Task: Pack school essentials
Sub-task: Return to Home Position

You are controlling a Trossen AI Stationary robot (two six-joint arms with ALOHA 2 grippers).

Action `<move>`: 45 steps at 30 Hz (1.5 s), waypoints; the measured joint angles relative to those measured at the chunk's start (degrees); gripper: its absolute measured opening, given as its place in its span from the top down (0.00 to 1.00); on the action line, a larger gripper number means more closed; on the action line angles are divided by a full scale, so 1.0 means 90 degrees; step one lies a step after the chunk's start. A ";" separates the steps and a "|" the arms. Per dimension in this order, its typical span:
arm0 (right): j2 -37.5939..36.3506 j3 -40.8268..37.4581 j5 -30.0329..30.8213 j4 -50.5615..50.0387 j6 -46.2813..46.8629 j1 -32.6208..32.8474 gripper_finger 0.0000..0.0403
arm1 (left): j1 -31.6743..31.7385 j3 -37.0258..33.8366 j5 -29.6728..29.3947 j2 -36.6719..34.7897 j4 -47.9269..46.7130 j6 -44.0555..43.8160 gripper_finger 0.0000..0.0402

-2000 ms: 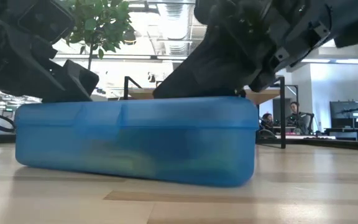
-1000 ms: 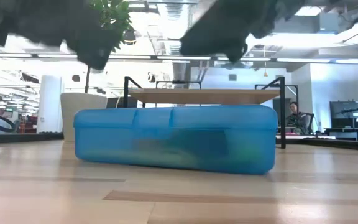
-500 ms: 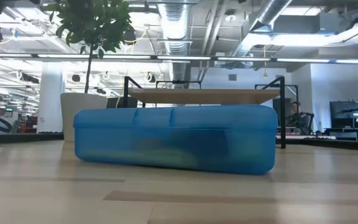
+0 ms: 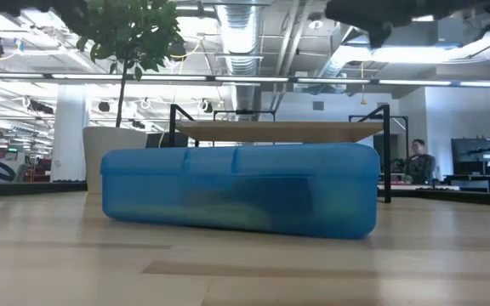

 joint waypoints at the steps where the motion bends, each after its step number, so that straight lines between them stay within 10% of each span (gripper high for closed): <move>1: -0.0122 -0.0151 0.0007 0.0144 -0.0004 -0.0006 0.80 | 0.0000 -0.0084 -0.0025 -0.0173 -0.0013 -0.0002 0.98; 11: -0.1214 -0.0949 0.0000 0.0438 -0.0484 -0.0027 0.98 | 0.0000 -0.0704 -0.0251 -0.1490 -0.0455 0.0069 1.00; 45: -0.2945 -0.3551 -0.0025 0.2025 -0.0974 -0.0482 0.98 | 0.0000 -0.1996 -0.0040 -0.1448 -0.0170 -0.0090 1.00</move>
